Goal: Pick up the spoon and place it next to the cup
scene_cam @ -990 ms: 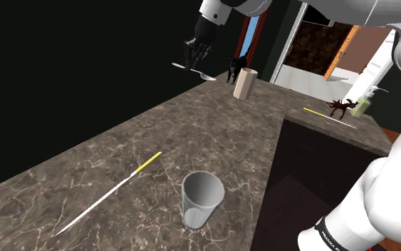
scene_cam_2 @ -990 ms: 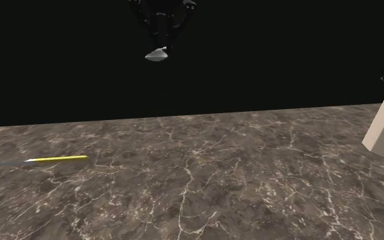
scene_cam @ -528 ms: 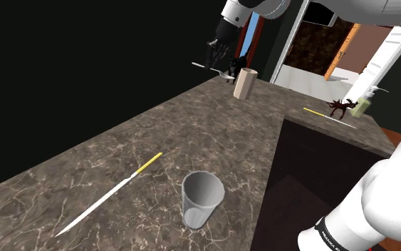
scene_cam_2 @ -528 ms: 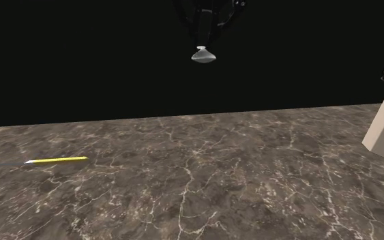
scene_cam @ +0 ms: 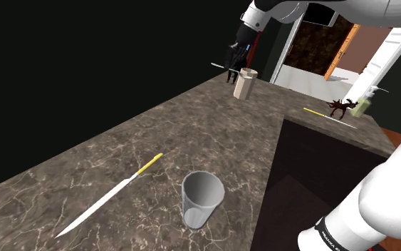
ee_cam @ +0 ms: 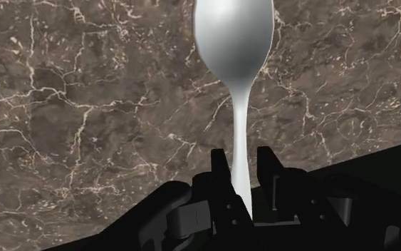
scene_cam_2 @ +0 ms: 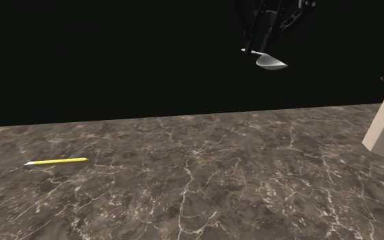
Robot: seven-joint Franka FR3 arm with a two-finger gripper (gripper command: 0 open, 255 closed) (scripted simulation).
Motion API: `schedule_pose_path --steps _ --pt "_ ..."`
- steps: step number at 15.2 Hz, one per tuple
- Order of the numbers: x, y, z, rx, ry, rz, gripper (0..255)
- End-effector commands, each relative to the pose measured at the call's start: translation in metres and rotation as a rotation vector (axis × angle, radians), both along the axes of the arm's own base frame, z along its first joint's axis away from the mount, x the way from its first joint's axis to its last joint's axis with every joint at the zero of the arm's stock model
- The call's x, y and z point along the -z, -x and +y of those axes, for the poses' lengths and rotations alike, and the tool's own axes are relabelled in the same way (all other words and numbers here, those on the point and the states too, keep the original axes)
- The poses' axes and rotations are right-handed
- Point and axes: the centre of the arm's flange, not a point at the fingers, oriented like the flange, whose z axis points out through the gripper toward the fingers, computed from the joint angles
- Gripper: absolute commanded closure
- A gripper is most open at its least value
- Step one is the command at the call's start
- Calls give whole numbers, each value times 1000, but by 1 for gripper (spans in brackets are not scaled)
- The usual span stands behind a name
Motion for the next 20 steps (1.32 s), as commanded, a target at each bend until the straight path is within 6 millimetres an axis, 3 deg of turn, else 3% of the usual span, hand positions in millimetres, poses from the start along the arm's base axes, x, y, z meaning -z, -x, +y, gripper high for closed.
schedule_pose_path --steps 1,20 --pt "-2 3 -27 -1 0 0 255" --pt "-2 17 -278 -1 0 0 255"
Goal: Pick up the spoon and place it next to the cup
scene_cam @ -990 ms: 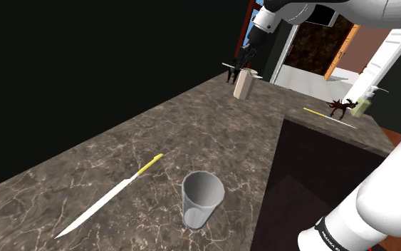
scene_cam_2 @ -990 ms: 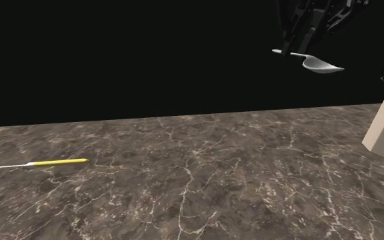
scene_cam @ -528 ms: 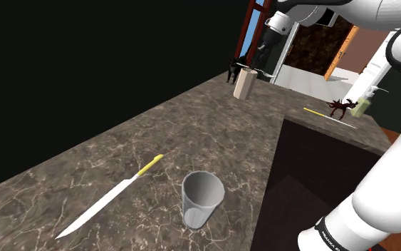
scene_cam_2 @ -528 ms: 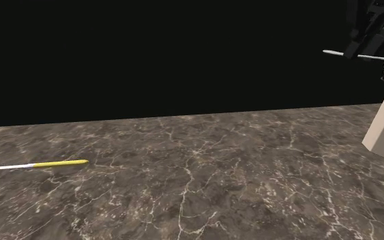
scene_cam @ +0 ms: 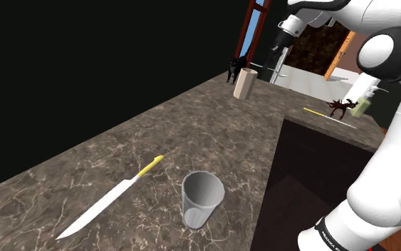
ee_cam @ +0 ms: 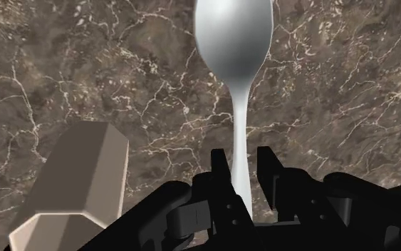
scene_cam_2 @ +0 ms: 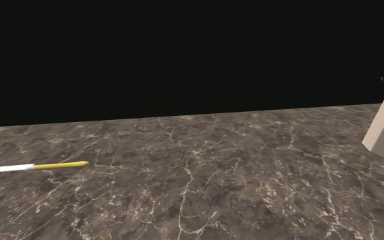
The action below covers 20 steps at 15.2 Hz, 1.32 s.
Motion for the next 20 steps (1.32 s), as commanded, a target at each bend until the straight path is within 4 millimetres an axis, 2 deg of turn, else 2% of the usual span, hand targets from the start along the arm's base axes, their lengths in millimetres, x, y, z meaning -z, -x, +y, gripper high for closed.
schedule_pose_path --steps 1,3,20 --pt "1 3 -25 -2 0 0 255" --pt "1 4 -54 -2 0 0 255" --pt "90 4 -54 -2 0 0 255"
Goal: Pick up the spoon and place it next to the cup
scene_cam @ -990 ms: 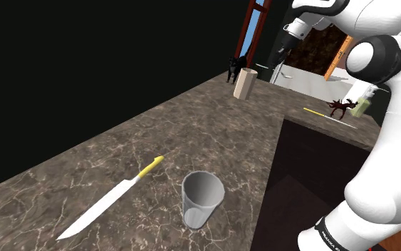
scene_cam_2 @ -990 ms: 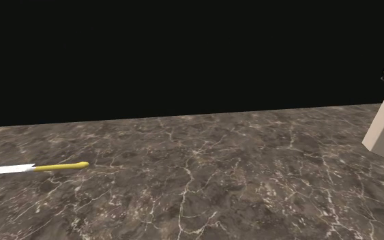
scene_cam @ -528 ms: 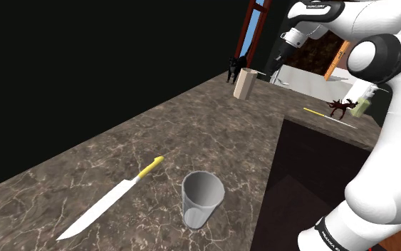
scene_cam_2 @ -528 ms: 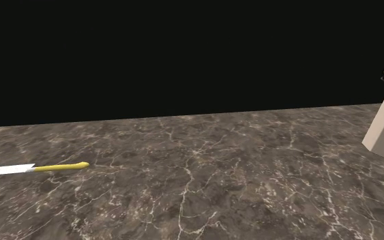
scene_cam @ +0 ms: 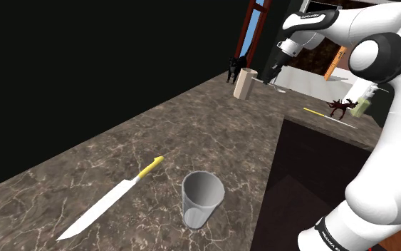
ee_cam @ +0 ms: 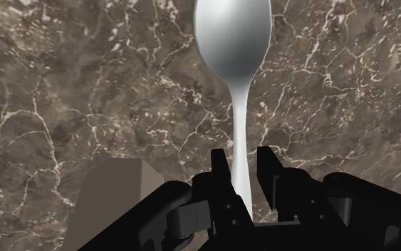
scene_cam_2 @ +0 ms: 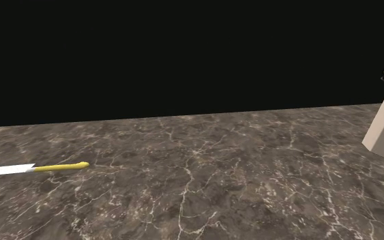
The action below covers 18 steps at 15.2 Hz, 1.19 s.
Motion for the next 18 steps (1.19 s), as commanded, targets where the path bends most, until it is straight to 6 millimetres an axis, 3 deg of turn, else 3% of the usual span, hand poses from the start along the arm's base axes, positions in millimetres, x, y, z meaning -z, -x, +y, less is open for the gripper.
schedule_pose_path --steps 1,18 --pt "11 0 -1 0 0 0 255" --pt "100 0 -1 0 0 0 255"
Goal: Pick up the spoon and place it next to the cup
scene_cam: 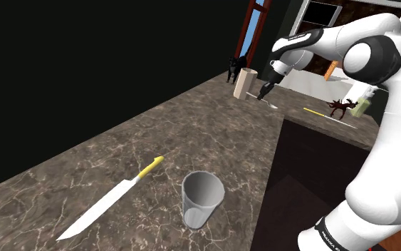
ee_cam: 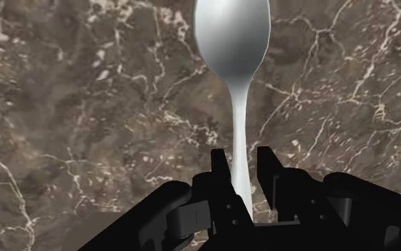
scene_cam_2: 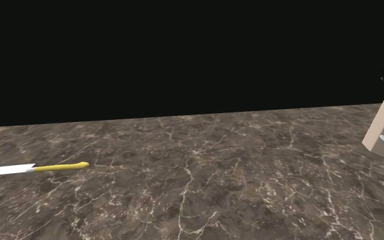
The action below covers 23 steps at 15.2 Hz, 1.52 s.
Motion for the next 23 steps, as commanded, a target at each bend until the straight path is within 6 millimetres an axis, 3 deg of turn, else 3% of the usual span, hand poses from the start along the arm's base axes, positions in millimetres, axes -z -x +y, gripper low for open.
schedule_pose_path --steps 1,11,19,20,23 --pt "11 0 0 0 0 0 255" --pt "65 0 0 0 0 0 255" --pt "65 0 0 0 0 0 255" --pt "65 0 0 0 0 0 0" --pt "65 0 0 0 0 0 0"
